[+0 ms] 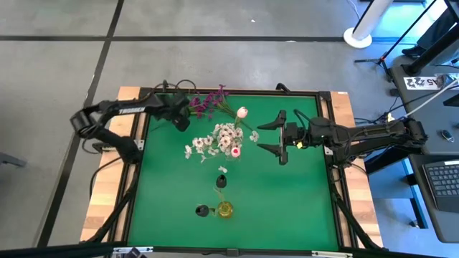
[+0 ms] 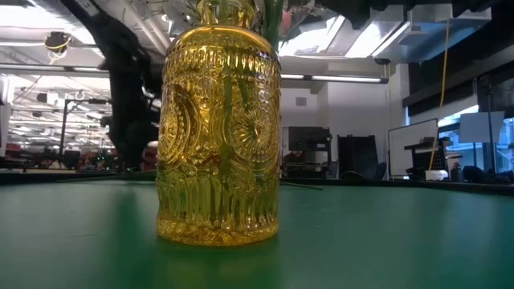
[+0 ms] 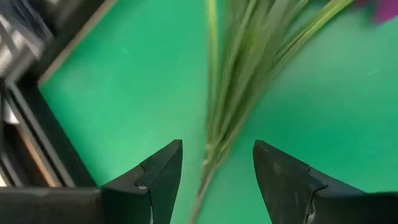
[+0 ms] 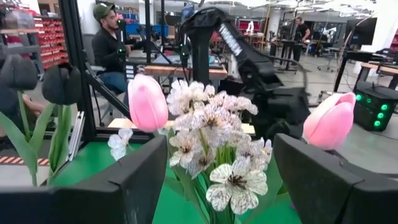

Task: Sort flowers into vase by color
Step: Put the left violet flowers into the yellow crystal vase

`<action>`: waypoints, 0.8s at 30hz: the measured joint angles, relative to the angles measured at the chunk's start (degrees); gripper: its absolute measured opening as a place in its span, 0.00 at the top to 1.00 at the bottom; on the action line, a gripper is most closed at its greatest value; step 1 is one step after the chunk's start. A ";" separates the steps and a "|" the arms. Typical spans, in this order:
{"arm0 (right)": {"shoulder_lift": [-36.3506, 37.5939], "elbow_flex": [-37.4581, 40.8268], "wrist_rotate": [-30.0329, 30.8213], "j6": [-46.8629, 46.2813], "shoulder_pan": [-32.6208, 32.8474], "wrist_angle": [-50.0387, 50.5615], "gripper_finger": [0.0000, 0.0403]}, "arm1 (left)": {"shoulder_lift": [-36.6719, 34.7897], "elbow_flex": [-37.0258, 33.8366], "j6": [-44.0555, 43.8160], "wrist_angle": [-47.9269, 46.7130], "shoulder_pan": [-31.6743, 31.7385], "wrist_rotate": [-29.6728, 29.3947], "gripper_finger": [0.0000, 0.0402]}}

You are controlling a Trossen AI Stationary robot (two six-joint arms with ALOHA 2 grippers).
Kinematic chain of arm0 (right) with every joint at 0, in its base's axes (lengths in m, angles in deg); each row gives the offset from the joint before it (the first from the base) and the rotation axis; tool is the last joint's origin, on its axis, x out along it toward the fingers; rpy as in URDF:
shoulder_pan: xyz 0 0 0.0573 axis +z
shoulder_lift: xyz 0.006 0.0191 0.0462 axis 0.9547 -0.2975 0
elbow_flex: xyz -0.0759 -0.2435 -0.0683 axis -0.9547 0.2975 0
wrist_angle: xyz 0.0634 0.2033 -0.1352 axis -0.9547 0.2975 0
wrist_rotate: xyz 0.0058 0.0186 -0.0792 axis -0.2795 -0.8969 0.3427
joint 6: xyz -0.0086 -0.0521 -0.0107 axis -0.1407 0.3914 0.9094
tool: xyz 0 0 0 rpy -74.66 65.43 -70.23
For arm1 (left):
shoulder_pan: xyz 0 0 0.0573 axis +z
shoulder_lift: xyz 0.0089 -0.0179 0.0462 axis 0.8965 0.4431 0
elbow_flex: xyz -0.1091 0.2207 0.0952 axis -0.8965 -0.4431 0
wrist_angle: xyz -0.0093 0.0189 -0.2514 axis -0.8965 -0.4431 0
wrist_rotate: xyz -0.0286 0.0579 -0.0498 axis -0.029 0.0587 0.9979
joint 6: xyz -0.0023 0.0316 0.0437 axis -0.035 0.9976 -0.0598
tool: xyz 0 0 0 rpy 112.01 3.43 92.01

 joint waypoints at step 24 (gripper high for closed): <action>-0.02 0.01 -1.98 -4.53 0.04 2.71 0.28 | 8.80 1.31 0.39 -0.81 4.91 9.74 0.84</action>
